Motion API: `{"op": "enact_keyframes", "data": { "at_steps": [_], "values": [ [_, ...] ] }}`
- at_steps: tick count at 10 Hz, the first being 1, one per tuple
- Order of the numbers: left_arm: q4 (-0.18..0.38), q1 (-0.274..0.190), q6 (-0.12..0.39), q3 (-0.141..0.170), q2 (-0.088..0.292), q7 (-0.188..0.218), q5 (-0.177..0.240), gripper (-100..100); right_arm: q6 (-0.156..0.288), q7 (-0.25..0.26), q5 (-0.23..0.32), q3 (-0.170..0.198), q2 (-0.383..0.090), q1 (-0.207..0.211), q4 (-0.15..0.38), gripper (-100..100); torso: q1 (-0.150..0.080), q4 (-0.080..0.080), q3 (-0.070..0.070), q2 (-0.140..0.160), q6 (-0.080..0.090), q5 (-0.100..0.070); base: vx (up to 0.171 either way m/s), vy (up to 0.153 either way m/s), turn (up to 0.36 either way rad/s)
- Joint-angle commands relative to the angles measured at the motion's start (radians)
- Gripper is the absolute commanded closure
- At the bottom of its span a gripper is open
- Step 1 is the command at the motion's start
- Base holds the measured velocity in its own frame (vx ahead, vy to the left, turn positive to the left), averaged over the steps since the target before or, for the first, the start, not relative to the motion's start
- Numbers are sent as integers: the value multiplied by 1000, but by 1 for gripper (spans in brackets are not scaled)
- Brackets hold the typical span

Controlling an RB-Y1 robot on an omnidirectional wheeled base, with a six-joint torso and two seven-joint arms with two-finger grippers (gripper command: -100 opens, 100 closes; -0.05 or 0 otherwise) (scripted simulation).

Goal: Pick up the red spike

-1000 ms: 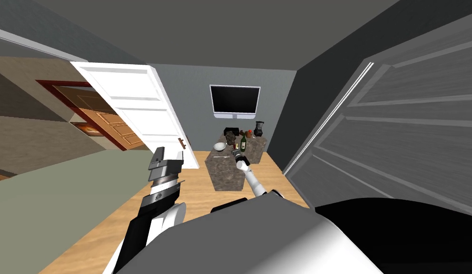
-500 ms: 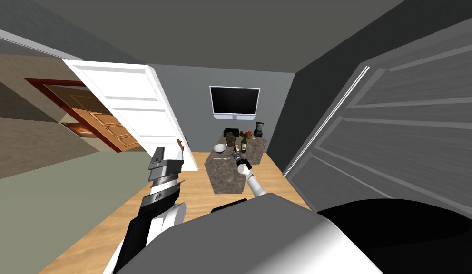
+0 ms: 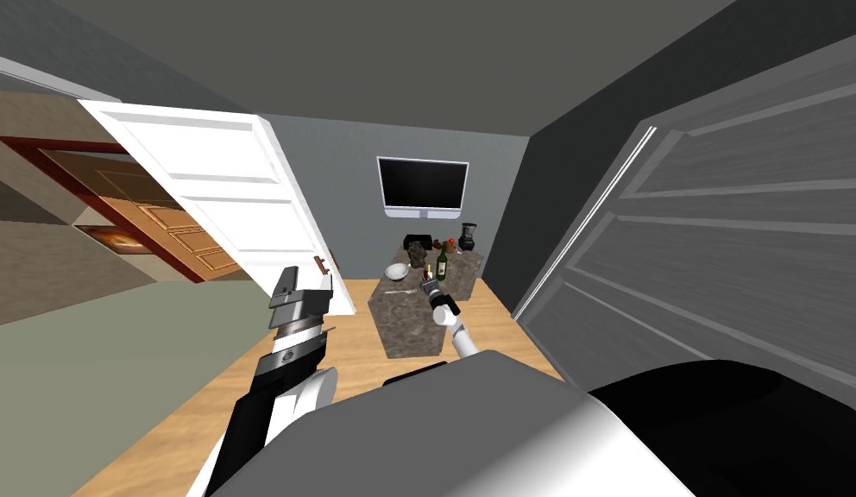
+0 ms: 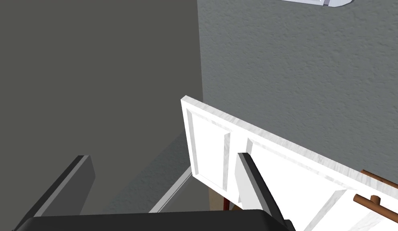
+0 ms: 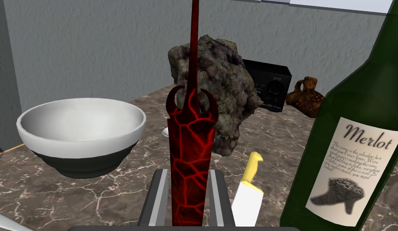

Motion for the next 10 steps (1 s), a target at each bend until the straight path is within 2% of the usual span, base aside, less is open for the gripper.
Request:
{"op": "enact_keyframes", "data": {
  "at_steps": [1, 2, 3, 4, 6, 7, 9, 10],
  "values": [
    [0, 0, 0, 0, 0, 0, 0, 0, 13, 1, 11, 17, 4, 50, -50, 100, 0, 0, 0, 0, 0, 0, 88, 27, -66],
    [0, 0, 0, 0, 0, 0, 0, 0, 13, 1, 11, 17, 4, 79, -78, 100, 0, -1, -1, -2, -1, 0, 49, 6, 14],
    [0, 0, 0, 0, 0, 0, 0, 0, 13, 1, 11, 17, 4, 89, -86, 100, -1, 0, -1, -1, -1, 0, 13, -4, 11],
    [0, 0, 0, 0, 0, 0, 0, 0, 34, -2, 30, 54, -1, 125, -125, 100, -2, -1, 0, 0, 0, 0, 80, 8, -131],
    [0, 0, 0, 0, 0, 0, 0, 0, 34, -2, 30, 54, -1, 188, -186, 100, -1, -2, -3, -4, 0, 0, 68, 19, -20],
    [0, 0, 0, 0, 0, 0, 0, 0, 55, -5, 49, 92, -6, 216, -216, 100, -1, -2, -2, -2, 0, 0, 82, 36, -116],
    [0, 0, 0, 0, 0, 0, 0, 0, 55, -5, 49, 92, -6, 285, -289, 100, 0, -2, -3, -4, -1, 0, 71, 22, -26],
    [0, 0, 0, 0, 0, 0, 0, 0, 76, -8, 67, 129, -10, 315, -319, 100, -1, -2, -2, -3, -1, -1, 98, 13, -92]
  ]
}}
